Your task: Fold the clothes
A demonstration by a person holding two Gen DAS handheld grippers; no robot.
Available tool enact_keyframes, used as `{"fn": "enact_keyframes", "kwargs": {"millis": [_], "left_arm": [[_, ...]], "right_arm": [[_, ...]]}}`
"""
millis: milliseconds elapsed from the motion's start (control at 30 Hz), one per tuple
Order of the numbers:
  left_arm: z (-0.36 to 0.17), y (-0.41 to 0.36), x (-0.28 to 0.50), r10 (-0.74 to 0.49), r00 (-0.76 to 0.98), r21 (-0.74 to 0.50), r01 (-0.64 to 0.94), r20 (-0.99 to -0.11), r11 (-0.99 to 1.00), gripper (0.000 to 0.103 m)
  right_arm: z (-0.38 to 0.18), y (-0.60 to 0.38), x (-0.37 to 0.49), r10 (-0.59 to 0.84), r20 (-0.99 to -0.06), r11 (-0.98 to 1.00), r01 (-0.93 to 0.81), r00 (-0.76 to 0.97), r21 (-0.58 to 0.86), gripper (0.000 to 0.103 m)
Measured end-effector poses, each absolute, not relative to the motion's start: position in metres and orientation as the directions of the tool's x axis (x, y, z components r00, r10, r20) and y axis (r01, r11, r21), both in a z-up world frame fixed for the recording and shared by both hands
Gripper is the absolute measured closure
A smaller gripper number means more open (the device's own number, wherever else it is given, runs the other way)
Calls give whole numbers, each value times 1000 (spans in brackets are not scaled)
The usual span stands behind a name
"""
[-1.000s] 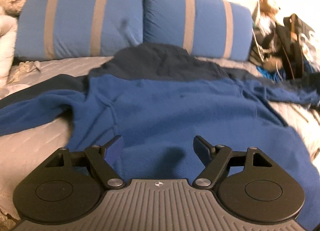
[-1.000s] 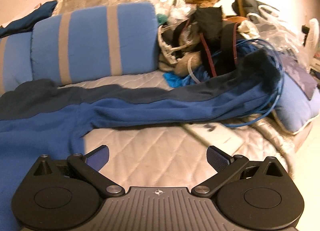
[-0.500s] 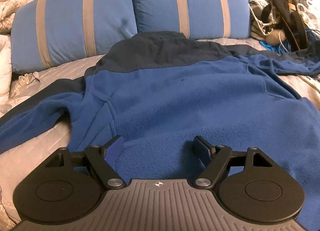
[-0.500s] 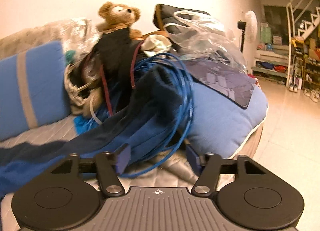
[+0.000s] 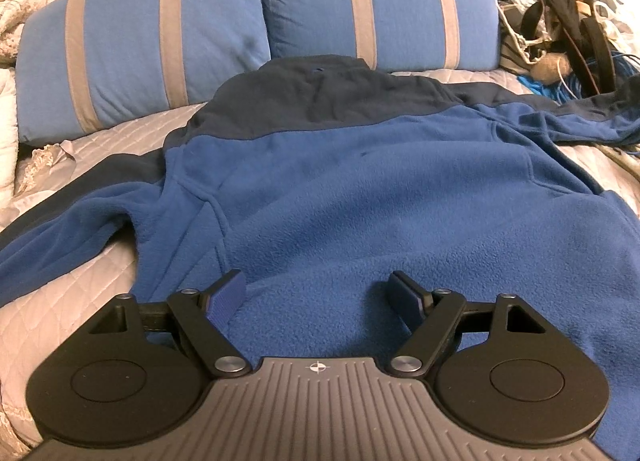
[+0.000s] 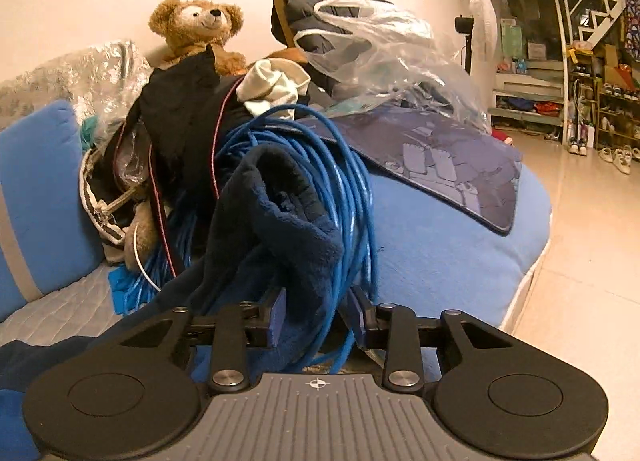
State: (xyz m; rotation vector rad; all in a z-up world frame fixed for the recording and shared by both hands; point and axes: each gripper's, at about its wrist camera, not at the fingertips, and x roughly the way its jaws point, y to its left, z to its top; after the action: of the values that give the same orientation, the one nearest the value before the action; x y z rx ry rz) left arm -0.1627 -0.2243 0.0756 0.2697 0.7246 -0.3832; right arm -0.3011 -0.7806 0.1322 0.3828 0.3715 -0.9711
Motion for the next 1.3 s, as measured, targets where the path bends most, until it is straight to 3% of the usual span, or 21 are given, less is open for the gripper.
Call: {"fn": "enact_keyframes", "kwargs": {"millis": [67,133,233,467,700,1300], "left_arm": [[75,-225,-162,-246,682,107,431,-688,896,24],[75,-225,-162,-247,680,107,433,-690,895,24],[75,-226,-161,-247,678,105,434,-692,895,24],[74,-225,-159,-254,673,97,437,-695,894,24],[74,-221,-159,-271,671,74,438,-690,896,24],[75,-217,-160,-296,671,39,436,-680,899,24]], "right_arm": [[131,-789,-297,-712,-491,482,858,502,177,72],[131,-798,-295,-697,-515,453,863,499,222,87],[137,-800,-294,-664,-528,462,846,530,267,93],[174,-765,-292,-532,-460,608,699,711,376,94],[200,-717,-267,-415,-412,727,568,811,386,94],[193,-584,-187,-89,-460,872,292,883,393,94]]}}
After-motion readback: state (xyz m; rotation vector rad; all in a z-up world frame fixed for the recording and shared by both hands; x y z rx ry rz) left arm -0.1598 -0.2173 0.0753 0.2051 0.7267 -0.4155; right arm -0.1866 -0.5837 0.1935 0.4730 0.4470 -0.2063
